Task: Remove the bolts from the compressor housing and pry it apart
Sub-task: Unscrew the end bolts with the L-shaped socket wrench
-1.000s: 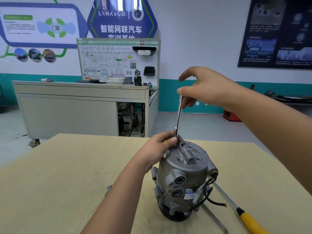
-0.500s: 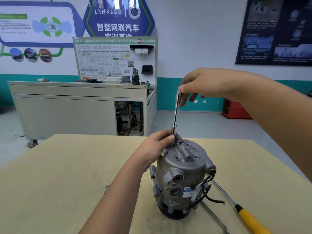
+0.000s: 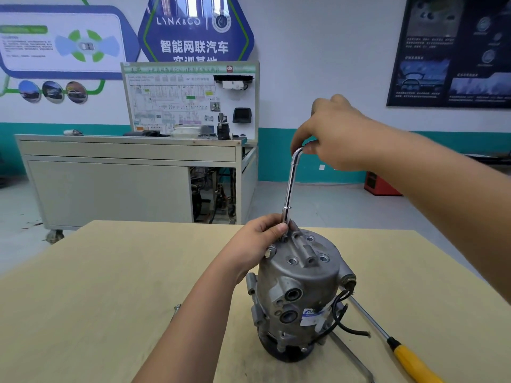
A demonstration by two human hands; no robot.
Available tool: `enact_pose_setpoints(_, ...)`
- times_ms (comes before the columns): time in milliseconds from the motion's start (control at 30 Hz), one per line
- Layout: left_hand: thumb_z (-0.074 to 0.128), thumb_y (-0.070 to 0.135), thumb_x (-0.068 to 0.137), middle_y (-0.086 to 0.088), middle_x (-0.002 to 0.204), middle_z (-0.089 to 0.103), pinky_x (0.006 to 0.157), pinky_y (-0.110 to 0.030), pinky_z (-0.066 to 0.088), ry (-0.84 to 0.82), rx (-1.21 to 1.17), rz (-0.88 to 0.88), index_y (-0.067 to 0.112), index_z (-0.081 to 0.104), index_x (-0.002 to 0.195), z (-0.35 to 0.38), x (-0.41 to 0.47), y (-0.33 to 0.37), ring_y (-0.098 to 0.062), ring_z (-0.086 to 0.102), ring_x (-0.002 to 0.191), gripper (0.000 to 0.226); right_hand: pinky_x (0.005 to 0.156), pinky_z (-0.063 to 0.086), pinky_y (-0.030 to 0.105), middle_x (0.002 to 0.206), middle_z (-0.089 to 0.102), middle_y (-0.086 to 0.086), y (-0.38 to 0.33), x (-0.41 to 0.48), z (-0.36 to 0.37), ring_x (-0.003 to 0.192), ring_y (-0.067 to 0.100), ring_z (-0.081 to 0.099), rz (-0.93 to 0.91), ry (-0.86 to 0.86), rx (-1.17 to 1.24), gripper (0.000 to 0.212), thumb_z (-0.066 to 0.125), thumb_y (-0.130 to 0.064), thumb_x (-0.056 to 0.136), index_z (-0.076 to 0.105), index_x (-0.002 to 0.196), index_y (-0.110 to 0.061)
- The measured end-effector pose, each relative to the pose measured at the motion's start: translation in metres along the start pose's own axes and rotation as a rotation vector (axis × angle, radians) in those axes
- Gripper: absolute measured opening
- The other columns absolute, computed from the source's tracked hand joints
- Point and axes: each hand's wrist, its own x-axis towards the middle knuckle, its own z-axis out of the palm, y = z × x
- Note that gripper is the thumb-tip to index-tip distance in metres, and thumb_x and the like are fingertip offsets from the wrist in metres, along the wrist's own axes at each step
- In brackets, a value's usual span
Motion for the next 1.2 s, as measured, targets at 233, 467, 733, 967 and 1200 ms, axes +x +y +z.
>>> enact_pose_setpoints(233, 0.047, 0.016, 0.100, 0.012, 0.087, 0.069, 0.089, -0.024, 0.046, -0.008, -0.011, -0.002, 0.025, 0.070, 0.086, 0.002, 0.000, 0.000, -0.006, 0.062, 0.089, 0.028, 0.077, 0.017, 0.037, 0.067, 0.044, -0.002, -0.020, -0.005, 0.010, 0.075, 0.025, 0.048, 0.019, 0.117, -0.334, 0.016, 0.044, -0.011, 0.095, 0.051, 0.082, -0.019)
enact_pose_setpoints(467, 0.047, 0.013, 0.100, 0.008, 0.094, 0.069, 0.095, -0.028, 0.045, -0.011, -0.015, 0.007, 0.025, 0.069, 0.090, 0.001, 0.000, 0.000, -0.009, 0.061, 0.096, 0.027, 0.088, 0.024, 0.040, 0.073, 0.044, 0.001, -0.017, -0.006, 0.015, 0.081, 0.026, 0.040, 0.017, 0.054, -0.139, 0.022, 0.030, -0.040, 0.101, 0.039, 0.092, -0.021)
enact_pose_setpoints(733, 0.048, 0.016, 0.100, 0.012, 0.090, 0.070, 0.087, -0.018, 0.047, -0.002, -0.018, 0.001, 0.025, 0.069, 0.091, 0.001, -0.001, 0.001, -0.001, 0.063, 0.088, 0.024, 0.089, 0.028, 0.041, 0.084, 0.049, 0.002, -0.014, 0.002, 0.023, 0.084, 0.025, 0.040, 0.042, 0.083, 0.007, 0.021, 0.045, -0.038, 0.097, 0.036, 0.090, -0.022)
enact_pose_setpoints(967, 0.049, 0.017, 0.100, 0.012, 0.093, 0.071, 0.097, -0.028, 0.046, 0.011, -0.009, -0.014, 0.028, 0.070, 0.089, 0.001, -0.001, 0.001, -0.006, 0.064, 0.096, 0.026, 0.076, 0.028, 0.033, 0.083, 0.052, -0.001, -0.013, 0.005, 0.027, 0.084, 0.021, 0.041, 0.029, 0.202, 0.149, 0.005, 0.054, -0.021, 0.091, 0.052, 0.087, -0.020)
enact_pose_setpoints(1200, 0.050, 0.016, 0.099, 0.014, 0.091, 0.072, 0.097, -0.029, 0.046, 0.011, -0.003, -0.016, 0.029, 0.071, 0.087, 0.001, -0.001, 0.001, -0.005, 0.064, 0.094, 0.028, 0.080, 0.025, 0.033, 0.080, 0.054, -0.002, -0.013, 0.004, 0.033, 0.082, 0.021, 0.042, -0.015, 0.176, 0.212, 0.007, 0.050, -0.019, 0.093, 0.051, 0.100, -0.020)
